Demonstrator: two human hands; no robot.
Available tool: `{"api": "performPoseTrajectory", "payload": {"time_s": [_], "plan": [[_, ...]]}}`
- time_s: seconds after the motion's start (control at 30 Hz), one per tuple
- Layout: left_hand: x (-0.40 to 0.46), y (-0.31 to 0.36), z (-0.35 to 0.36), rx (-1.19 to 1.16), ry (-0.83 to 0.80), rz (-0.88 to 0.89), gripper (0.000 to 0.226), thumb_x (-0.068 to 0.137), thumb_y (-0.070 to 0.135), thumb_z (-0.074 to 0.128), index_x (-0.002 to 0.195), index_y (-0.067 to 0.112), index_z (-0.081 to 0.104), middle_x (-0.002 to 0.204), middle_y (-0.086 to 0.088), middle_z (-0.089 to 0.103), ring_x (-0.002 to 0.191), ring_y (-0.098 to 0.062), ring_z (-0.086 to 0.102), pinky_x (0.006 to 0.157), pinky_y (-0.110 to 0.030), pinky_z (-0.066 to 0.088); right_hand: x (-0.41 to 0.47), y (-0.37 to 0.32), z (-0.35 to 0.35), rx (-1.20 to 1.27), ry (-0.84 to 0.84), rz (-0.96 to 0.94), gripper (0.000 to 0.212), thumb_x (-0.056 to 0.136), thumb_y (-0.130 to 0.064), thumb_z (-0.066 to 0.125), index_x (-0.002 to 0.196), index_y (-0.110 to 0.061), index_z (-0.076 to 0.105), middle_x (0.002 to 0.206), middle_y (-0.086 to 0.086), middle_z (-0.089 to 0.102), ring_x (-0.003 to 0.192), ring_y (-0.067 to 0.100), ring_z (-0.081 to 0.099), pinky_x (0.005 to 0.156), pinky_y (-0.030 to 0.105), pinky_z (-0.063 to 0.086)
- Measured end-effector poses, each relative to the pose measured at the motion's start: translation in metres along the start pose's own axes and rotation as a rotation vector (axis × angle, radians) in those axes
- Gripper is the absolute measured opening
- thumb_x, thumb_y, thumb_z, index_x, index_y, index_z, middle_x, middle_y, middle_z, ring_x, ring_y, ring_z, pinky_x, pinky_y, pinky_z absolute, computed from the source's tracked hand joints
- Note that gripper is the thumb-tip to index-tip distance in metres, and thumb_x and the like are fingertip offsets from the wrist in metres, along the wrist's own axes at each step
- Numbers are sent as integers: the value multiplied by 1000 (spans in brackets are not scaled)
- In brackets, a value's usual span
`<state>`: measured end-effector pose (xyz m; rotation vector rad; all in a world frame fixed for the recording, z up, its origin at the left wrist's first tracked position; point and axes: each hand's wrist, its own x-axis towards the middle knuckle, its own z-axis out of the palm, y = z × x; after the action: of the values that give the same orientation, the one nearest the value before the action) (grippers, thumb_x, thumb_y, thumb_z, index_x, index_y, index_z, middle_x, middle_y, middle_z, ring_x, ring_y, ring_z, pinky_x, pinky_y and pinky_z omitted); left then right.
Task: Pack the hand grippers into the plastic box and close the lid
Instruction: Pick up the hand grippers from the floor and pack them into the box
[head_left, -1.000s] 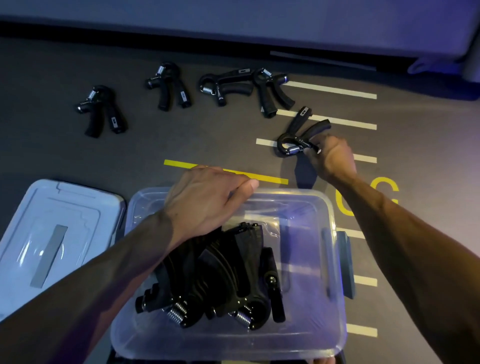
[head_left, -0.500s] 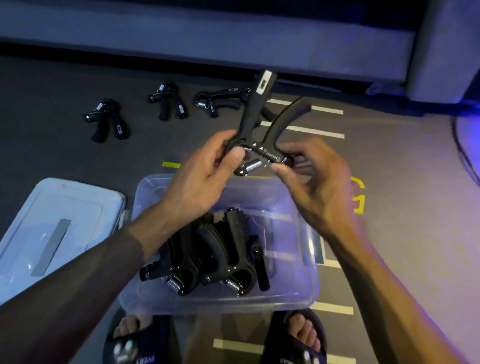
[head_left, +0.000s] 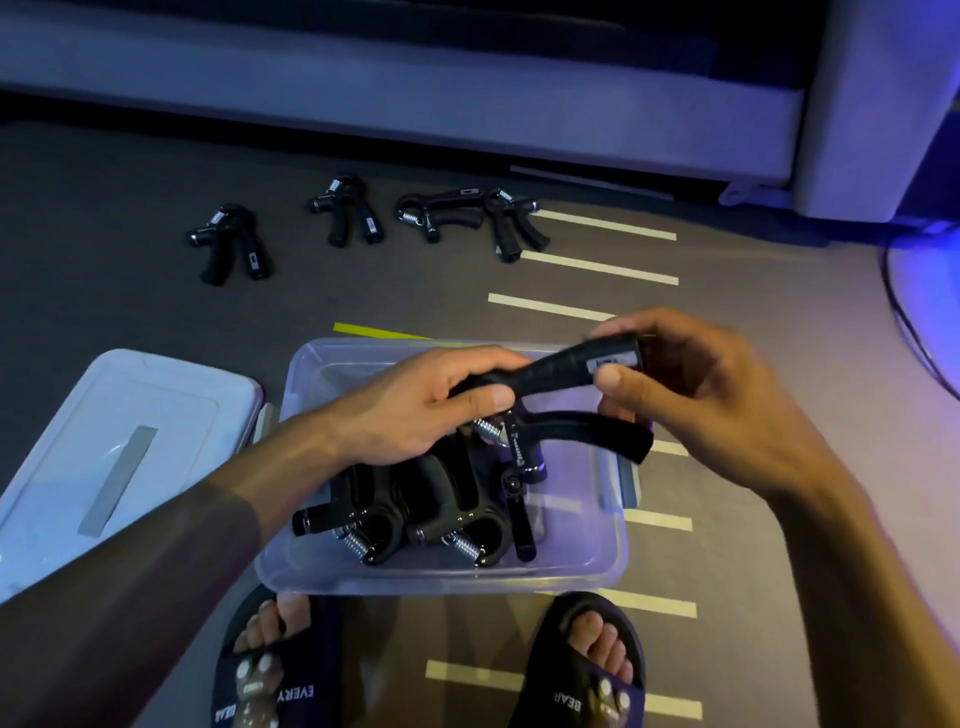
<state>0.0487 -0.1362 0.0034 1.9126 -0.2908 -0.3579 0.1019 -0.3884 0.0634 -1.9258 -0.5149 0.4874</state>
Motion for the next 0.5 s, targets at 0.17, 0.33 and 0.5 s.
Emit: {"api": "performPoseTrajectory", "payload": {"time_s": [0.17,0.33,0.5], "plan": [[7,-4,7,28,50,1,30,99,21,61,130,20,62,109,21,68,99,3,62,83,-17,47,-8,-22,-5,-339,-51,31,24,87,-46,67,101,-27,62,72,1,73,63,20,69,62,49,58],[16,-21,9,448,262,46,27,89,39,65,115,30,64,105,15,66,100,-10,56,95,-36,46,-10,-28,10,-676,-26,133,25,77,-48,62,86,-25,59,66,0,67,61,15,61,59,40,53],[4,-22,31,740,38,96,29,87,57,63,102,32,67,97,20,66,108,-13,43,90,-34,34,-1,6,47,-849,-172,348,20,82,-36,58,84,-17,53,72,6,66,71,31,60,48,30,42]]}}
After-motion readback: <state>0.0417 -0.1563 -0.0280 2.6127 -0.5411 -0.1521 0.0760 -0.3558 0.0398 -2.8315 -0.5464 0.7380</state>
